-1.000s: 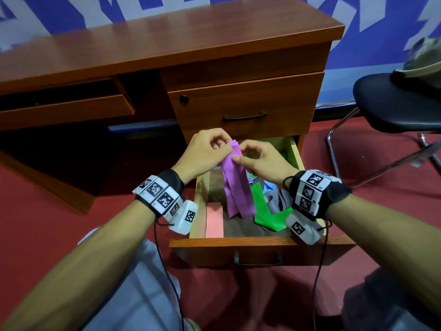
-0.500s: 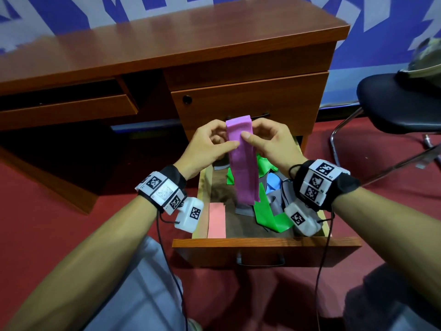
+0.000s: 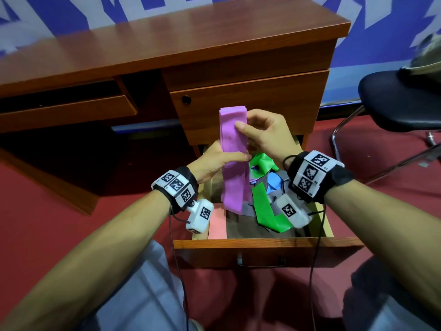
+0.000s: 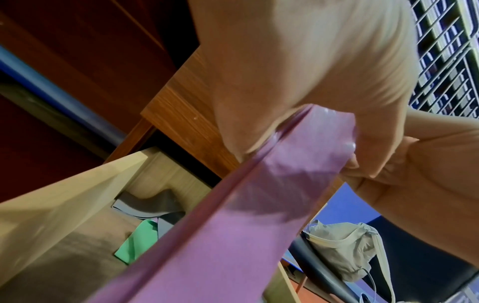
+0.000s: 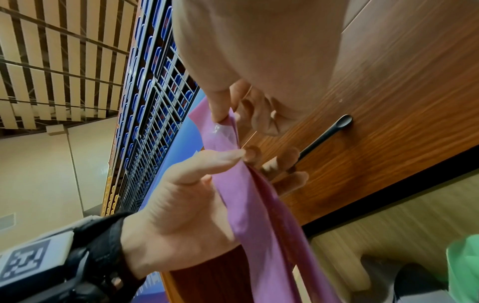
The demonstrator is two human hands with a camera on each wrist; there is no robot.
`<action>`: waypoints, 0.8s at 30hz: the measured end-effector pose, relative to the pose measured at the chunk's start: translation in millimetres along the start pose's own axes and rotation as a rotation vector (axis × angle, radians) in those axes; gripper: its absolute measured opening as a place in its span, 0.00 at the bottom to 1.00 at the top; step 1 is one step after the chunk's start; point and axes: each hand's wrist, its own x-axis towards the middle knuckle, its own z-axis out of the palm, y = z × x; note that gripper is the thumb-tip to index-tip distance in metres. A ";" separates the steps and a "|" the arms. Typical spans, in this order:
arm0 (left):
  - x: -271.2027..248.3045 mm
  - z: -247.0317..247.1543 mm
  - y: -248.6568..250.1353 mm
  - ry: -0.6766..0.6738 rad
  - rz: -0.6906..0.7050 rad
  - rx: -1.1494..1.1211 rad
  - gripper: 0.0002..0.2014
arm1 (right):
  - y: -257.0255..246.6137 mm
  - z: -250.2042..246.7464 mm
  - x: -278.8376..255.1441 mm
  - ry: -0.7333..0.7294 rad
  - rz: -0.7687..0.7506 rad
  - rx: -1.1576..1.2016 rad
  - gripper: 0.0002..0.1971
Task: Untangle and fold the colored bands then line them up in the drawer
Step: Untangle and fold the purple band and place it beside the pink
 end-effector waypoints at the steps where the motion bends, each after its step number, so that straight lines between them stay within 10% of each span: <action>1: -0.1 0.7 -0.1 -0.015 -0.005 -0.009 0.19 | 0.2 -0.6 1.1 -0.001 -0.005 -0.002 0.06; 13: 1.3 -2.2 -9.8 -0.084 -0.074 -0.001 0.28 | -10.8 -5.6 0.6 0.044 0.025 0.090 0.11; 24: -3.9 5.1 -12.3 -0.287 -0.231 -0.118 0.13 | -9.2 -30.6 4.6 0.107 0.096 0.153 0.04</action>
